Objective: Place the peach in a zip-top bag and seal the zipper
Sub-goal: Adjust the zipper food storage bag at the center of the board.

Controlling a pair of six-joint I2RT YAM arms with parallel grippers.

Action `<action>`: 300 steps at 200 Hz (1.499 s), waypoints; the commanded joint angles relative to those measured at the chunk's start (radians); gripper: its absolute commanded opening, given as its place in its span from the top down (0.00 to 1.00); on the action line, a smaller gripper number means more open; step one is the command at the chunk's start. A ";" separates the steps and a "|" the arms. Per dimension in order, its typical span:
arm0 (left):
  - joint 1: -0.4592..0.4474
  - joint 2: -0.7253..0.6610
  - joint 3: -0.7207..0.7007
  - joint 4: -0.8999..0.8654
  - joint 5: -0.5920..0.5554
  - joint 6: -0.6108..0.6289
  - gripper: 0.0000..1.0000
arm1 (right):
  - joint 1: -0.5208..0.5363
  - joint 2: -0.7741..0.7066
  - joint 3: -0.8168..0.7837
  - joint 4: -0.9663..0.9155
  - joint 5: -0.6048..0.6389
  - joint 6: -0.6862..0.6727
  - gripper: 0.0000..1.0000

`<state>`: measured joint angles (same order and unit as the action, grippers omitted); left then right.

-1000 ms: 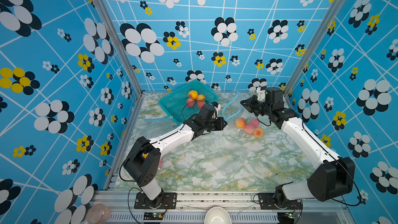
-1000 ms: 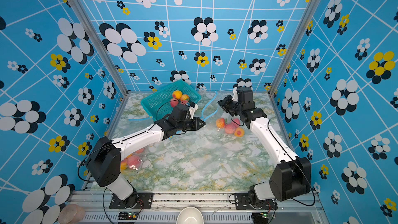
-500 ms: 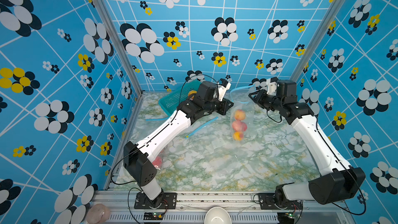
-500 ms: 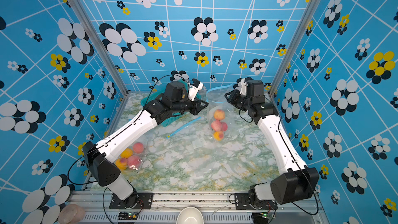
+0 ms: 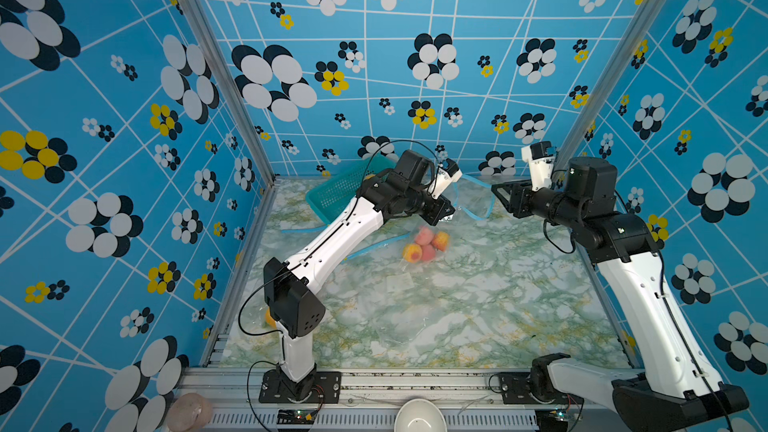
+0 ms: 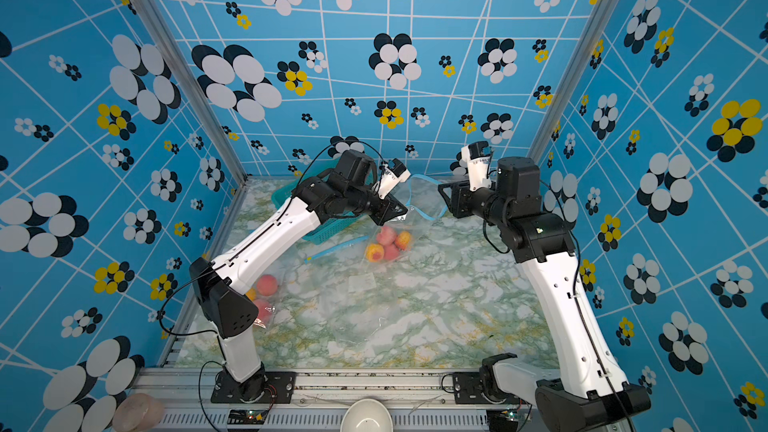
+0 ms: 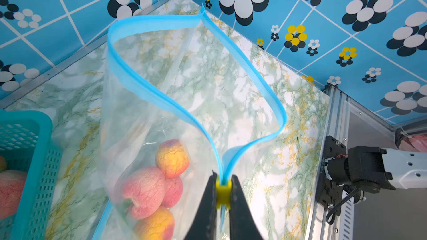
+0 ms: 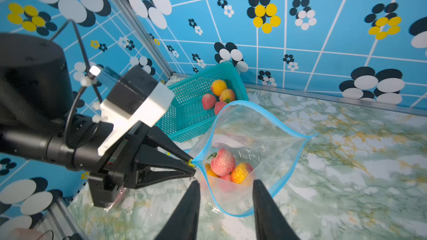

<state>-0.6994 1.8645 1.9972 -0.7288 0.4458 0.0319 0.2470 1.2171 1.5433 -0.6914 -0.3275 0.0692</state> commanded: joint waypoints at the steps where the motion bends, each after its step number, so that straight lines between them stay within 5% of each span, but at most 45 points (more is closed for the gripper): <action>1: -0.011 0.001 0.063 -0.074 0.009 0.077 1.00 | 0.059 0.018 -0.044 -0.083 -0.027 -0.187 0.59; 49: -0.009 -0.010 0.077 -0.107 -0.024 0.105 1.00 | 0.121 0.066 -0.103 -0.004 0.039 -0.244 0.56; 83: -0.009 -0.010 0.071 -0.100 -0.015 0.104 1.00 | 0.132 0.128 -0.067 0.004 0.015 -0.245 0.62; 118: -0.006 -0.040 0.051 -0.081 -0.040 0.093 1.00 | 0.138 0.133 -0.082 0.028 -0.027 -0.239 0.88; 132: 0.000 -0.052 0.030 -0.054 -0.072 0.063 0.82 | 0.138 0.136 -0.083 0.026 -0.012 -0.221 1.00; 158: 0.033 -0.119 -0.081 0.063 -0.069 -0.018 0.61 | 0.137 0.152 -0.058 -0.002 0.053 -0.179 1.00; 195: 0.072 -0.204 -0.222 0.182 0.011 -0.042 0.61 | 0.134 0.171 -0.018 -0.036 0.041 -0.162 1.00; 300: 0.072 -0.101 -0.115 0.200 0.055 -0.006 0.61 | 0.135 0.179 0.001 -0.042 -0.030 -0.153 1.00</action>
<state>-0.6247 1.7348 1.8492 -0.5652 0.4679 0.0113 0.3820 1.3869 1.5143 -0.7048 -0.3256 -0.0925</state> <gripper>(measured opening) 0.387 0.049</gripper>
